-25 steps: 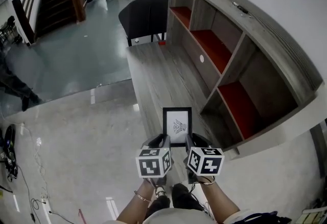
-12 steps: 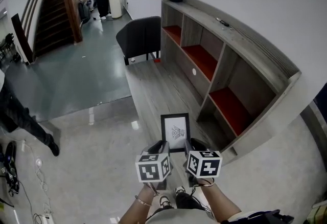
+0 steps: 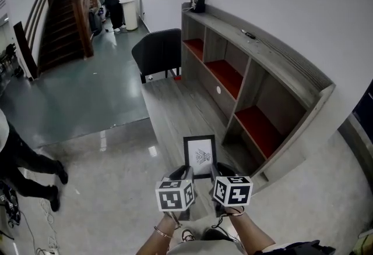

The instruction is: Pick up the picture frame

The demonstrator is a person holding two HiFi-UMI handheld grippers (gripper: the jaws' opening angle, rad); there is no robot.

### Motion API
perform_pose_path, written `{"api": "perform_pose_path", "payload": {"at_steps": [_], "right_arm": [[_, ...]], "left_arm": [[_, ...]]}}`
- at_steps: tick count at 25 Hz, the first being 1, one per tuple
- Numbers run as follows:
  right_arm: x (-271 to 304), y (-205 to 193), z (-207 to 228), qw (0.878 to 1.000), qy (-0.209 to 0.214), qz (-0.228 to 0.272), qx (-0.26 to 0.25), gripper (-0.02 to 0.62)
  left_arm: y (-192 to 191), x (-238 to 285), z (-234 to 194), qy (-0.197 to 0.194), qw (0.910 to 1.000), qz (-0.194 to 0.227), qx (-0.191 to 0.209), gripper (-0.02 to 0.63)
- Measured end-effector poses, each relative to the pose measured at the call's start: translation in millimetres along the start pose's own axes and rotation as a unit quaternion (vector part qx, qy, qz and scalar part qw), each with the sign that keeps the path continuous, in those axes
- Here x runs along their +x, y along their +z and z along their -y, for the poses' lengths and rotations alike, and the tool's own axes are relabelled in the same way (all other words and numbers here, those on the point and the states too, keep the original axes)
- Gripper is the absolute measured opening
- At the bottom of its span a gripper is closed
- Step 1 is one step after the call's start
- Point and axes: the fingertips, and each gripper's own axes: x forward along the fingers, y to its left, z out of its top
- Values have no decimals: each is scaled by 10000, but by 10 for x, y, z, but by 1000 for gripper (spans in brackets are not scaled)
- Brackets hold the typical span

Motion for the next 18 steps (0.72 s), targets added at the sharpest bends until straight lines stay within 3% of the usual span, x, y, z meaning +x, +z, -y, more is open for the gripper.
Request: {"api": "perform_pose_path", "payload": {"at_steps": [18], "right_arm": [[-292,-60,291,9992,401,3,31,87]], "left_arm": [[-131,-56,437,303,9994,-28,176,87]]}}
